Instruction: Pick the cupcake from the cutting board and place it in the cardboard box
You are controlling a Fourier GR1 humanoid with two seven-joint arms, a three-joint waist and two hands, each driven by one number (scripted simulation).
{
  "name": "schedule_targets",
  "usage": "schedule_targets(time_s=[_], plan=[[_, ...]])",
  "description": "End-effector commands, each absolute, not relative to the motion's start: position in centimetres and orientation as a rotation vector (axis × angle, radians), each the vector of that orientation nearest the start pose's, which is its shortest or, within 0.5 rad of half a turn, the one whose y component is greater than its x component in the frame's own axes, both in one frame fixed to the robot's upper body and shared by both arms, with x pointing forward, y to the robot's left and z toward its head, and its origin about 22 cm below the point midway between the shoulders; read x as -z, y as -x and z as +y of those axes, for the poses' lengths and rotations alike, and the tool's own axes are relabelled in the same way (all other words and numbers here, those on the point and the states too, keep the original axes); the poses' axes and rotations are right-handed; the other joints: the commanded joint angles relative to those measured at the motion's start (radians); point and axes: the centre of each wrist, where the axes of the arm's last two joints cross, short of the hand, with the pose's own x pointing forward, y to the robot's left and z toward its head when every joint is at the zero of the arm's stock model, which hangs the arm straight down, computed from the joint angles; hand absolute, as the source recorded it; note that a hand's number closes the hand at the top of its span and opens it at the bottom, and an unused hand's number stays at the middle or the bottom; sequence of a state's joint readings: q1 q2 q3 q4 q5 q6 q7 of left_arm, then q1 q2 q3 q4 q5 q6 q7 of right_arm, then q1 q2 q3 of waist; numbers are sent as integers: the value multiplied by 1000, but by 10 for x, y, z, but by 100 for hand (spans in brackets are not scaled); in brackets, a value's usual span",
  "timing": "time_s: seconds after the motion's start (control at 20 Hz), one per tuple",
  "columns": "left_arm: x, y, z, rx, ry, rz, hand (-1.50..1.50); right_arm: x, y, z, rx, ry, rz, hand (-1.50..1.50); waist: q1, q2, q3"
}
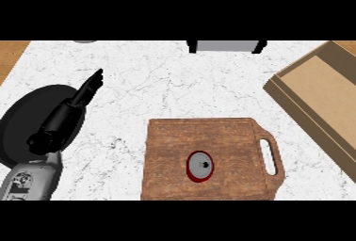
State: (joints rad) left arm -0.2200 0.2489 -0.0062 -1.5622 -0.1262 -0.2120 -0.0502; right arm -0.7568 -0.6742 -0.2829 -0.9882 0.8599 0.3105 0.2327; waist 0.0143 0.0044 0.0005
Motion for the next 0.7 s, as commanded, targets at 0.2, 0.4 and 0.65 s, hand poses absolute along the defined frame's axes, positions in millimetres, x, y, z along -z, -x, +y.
schedule_targets(time_s=[0.2, 0.4, 0.65], plan=[[-62, -294, 275, 534, -86, -1760, 0, -190, -371, -460, -819, 1019, -841, 150, 4, 3, 0], [-62, -281, 267, 534, -91, -1749, 0, -183, -365, -470, -892, 853, -905, -150, 0, -2, 0], [-66, -291, 258, 543, -76, -1737, 0, -188, -367, -476, -834, 804, -1185, -150, 0, -1, 1]])
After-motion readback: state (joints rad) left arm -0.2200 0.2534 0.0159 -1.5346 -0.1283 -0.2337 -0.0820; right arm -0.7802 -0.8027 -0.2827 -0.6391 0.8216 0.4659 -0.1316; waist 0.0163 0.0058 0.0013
